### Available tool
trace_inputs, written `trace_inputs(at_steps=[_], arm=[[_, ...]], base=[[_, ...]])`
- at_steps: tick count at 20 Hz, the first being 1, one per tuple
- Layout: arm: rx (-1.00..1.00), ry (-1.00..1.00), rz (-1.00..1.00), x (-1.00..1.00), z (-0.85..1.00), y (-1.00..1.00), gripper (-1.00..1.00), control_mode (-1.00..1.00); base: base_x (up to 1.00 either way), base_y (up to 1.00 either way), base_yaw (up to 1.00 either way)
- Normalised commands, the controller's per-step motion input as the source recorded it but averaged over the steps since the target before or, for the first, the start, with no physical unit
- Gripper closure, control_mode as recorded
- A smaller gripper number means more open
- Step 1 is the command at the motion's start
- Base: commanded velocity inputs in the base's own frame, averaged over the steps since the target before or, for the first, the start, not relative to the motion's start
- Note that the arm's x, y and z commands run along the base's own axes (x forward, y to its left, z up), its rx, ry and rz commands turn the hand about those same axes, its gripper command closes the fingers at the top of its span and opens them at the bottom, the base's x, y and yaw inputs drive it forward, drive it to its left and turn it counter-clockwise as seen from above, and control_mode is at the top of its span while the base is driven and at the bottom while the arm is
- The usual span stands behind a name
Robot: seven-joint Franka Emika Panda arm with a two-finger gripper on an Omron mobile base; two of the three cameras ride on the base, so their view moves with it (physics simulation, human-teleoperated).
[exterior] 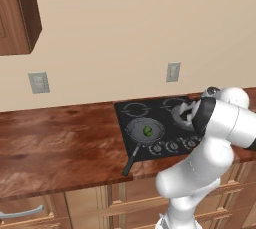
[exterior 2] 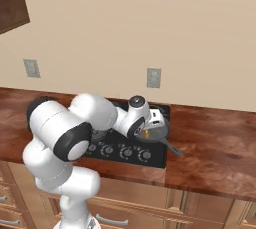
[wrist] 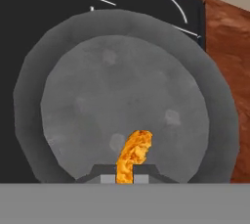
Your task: Place both pans onto different burners. Then place the avocado and the shrimp on different pans.
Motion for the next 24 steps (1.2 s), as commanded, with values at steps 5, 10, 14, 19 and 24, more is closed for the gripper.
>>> trace_inputs(at_steps=[5, 10, 14, 19, 24], arm=[[0.00, 0.00, -0.04, 0.37, -0.11, -0.15, 1.00, -1.00], [0.00, 0.00, -0.01, 0.23, -0.24, -0.09, 1.00, -1.00], [0.00, 0.00, 0.00, 0.17, -0.24, -0.09, 1.00, -1.00], [0.00, 0.00, 0.00, 0.10, -0.09, -0.11, -1.00, -1.00], [0.00, -0.03, -0.01, 0.03, -0.01, -0.15, -1.00, -1.00]], base=[[0.00, 0.00, 0.00], [0.00, 0.00, 0.00], [0.00, 0.00, 0.00], [0.00, 0.00, 0.00], [0.00, 0.00, 0.00]])
